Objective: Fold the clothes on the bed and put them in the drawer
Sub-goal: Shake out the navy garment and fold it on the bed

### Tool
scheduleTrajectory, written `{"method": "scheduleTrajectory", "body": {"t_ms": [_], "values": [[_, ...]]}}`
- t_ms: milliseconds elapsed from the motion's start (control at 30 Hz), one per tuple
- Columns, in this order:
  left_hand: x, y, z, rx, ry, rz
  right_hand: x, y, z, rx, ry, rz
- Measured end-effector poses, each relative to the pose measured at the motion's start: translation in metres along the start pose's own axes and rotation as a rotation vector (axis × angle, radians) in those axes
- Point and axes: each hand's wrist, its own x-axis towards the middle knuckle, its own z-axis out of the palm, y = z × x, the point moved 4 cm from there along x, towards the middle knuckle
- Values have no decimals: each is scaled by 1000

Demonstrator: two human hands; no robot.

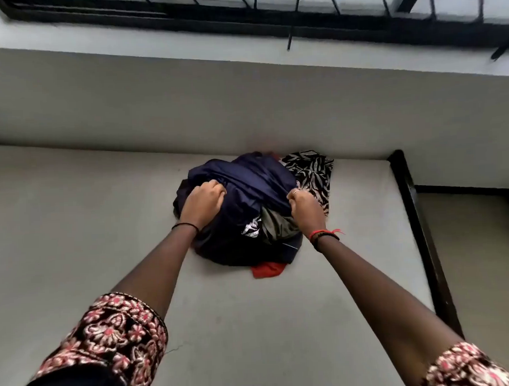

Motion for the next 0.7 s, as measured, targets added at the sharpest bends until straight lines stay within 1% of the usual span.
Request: {"method": "scheduleTrajectory", "body": {"t_ms": [133, 233, 433, 600, 667, 700], "values": [[26, -5, 35, 26, 43, 59, 33, 17, 53, 15, -128, 73], [40, -1, 55, 17, 138, 129, 51, 30, 81, -5, -178, 133], [48, 11, 77, 67, 211, 226, 70, 41, 100, -86, -185, 72], [48, 19, 84, 109, 211, 236, 80, 47, 110, -101, -242, 16], [47, 21, 85, 124, 216, 248, 81, 46, 112, -52, -216, 4], [45, 23, 85, 134, 225, 259, 79, 46, 110, 20, -194, 14]]}}
